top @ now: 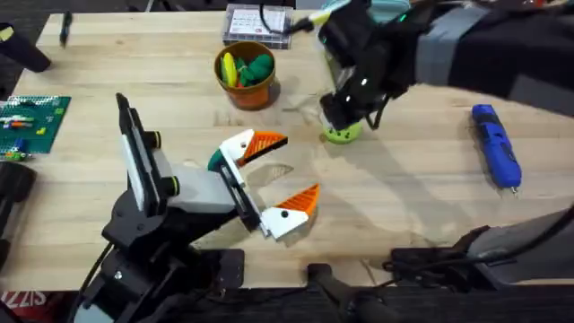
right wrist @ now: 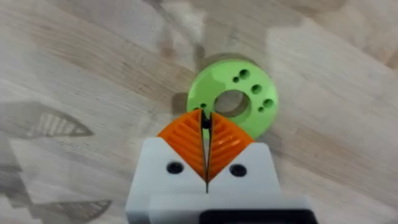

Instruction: Pick up the gripper from the table and insert it into the empty holder that is missing its gripper. Then pick up a screw, insert it into the mounting hole, and use the screwdriver to tighten it. Finally, clean up the table by picking up the vegetable and placing it into the bucket.

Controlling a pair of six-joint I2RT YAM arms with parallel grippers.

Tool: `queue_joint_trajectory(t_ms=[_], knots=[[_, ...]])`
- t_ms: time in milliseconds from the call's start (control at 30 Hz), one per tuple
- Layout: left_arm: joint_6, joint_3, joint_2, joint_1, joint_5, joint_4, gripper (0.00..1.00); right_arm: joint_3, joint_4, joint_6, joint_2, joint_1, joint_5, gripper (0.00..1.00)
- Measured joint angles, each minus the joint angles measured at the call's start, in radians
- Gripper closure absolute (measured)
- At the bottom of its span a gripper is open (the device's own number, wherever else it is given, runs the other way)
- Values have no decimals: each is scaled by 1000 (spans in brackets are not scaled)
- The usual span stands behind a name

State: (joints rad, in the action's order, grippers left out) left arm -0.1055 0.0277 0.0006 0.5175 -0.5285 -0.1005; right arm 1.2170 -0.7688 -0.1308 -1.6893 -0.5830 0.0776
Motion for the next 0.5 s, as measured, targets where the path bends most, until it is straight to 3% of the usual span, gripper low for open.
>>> queue_joint_trajectory(t_ms=[300,500], knots=[[0,0,0,0,0,0,14,226,-178,84,97,25,1,995],[0,0,0,0,0,0,15,261,-231,99,143,25,-1,995]])
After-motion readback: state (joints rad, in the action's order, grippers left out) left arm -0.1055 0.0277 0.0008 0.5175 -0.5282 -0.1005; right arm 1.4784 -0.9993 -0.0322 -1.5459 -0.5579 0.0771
